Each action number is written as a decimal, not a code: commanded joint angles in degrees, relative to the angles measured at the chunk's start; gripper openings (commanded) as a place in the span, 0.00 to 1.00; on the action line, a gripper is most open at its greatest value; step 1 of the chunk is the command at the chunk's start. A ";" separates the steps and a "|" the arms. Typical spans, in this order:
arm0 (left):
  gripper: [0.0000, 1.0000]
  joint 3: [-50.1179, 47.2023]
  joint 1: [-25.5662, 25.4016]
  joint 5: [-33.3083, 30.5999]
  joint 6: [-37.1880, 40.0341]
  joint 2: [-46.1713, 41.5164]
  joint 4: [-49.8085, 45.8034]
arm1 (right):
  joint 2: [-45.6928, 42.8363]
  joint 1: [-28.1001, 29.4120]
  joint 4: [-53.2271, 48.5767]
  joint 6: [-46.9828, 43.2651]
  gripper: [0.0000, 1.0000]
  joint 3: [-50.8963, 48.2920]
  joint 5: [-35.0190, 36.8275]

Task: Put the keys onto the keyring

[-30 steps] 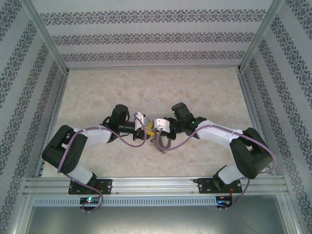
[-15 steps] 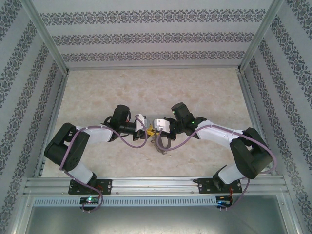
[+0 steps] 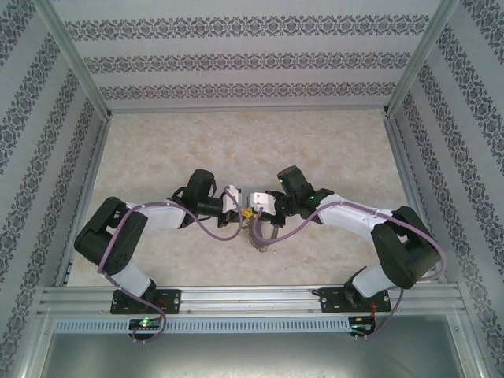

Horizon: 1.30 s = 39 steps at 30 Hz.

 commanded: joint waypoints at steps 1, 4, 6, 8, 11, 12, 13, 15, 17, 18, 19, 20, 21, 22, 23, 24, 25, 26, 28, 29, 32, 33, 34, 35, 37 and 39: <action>0.00 1.00 -1.15 -1.88 2.39 1.36 -2.15 | -0.69 0.26 1.88 0.45 0.00 0.25 -3.33; 0.00 -0.03 -1.11 -2.36 3.18 0.44 -1.67 | -0.99 0.13 1.60 0.48 0.00 0.03 -2.67; 0.00 -1.03 -1.11 -2.58 2.18 -0.62 0.22 | -1.57 -0.15 1.40 1.28 0.00 -0.31 -2.34; 0.00 -1.77 -1.03 -2.13 0.66 -2.01 2.00 | -2.87 -0.31 2.22 2.51 0.03 -1.39 -2.40; 0.00 -2.35 -0.78 -0.40 -1.73 -3.71 4.62 | -5.72 -0.52 5.30 4.59 0.19 -4.46 -2.76; 0.00 -2.32 -0.60 0.75 -2.14 -4.13 4.77 | -6.41 -0.57 5.89 4.94 0.22 -5.14 -2.48; 0.00 -2.35 -0.50 1.90 -2.46 -4.57 4.95 | -7.12 -0.74 6.05 5.19 0.23 -5.75 -2.10; 0.00 -2.72 -0.20 3.80 -3.25 -5.35 6.71 | -8.05 -1.04 5.75 5.32 0.24 -6.20 -1.47; 0.00 -3.13 0.20 5.37 -4.48 -5.43 8.89 | -8.92 -1.23 6.02 5.36 0.24 -6.76 -1.73; 0.00 -3.12 0.30 5.59 -4.95 -5.34 9.69 | -9.26 -1.31 6.18 5.37 0.22 -6.95 -2.33; 0.00 -3.08 0.39 5.70 -5.40 -5.11 10.29 | -9.40 -1.32 6.27 5.45 0.20 -7.04 -2.67; 0.00 -3.01 0.45 6.05 -6.05 -4.76 11.32 | -9.54 -1.32 6.31 5.53 0.19 -7.04 -2.85; 0.00 -3.10 0.48 6.28 -6.81 -4.34 12.48 | -9.46 -1.34 6.32 5.45 0.19 -6.96 -2.73; 0.00 -3.21 0.48 6.44 -7.45 -4.15 13.54 | -9.28 -1.32 6.00 5.26 0.19 -6.81 -2.49; 0.00 -3.35 0.46 6.56 -8.14 -3.92 14.90 | -9.06 -1.32 5.88 5.30 0.19 -6.75 -1.92; 0.00 -3.59 0.48 6.41 -8.81 -3.79 16.02 | -8.92 -1.32 5.97 5.41 0.20 -6.78 -1.28; 0.00 -3.63 0.48 6.38 -9.15 -3.72 16.62 | -8.87 -1.36 6.08 5.32 0.21 -6.87 -1.11; 0.00 -3.67 0.48 6.47 -9.38 -3.72 17.01 | -8.96 -1.40 6.38 5.39 0.21 -7.02 -1.35; 0.00 -3.61 0.45 6.71 -9.97 -3.67 17.72 | -8.96 -1.42 6.74 5.45 0.22 -7.12 -1.76; 0.00 -3.50 0.48 6.90 -9.95 -3.65 17.66 | -8.96 -1.51 6.88 5.39 0.22 -7.13 -2.12; 0.00 -3.32 0.46 7.24 -10.32 -3.40 17.82 | -9.15 -1.50 8.57 5.93 0.22 -7.60 -2.55; 0.00 -3.16 0.47 7.39 -10.48 -3.28 17.92 | -9.27 -1.50 9.21 6.02 0.22 -7.81 -2.43; 0.00 -3.04 0.44 7.58 -10.67 -3.12 18.05 | -9.33 -1.57 9.60 6.02 0.23 -7.91 -2.38; 0.00 -2.93 0.47 7.76 -10.85 -2.95 18.38 | -9.38 -1.67 9.90 6.14 0.23 -8.01 -2.42; 0.00 -2.96 0.48 7.83 -11.38 -2.64 19.08 | -9.44 -1.71 10.31 6.22 0.23 -8.01 -2.60; 0.00 -3.03 0.40 7.88 -11.70 -2.35 19.57 | -9.83 -1.79 11.41 6.61 0.23 -8.42 -2.03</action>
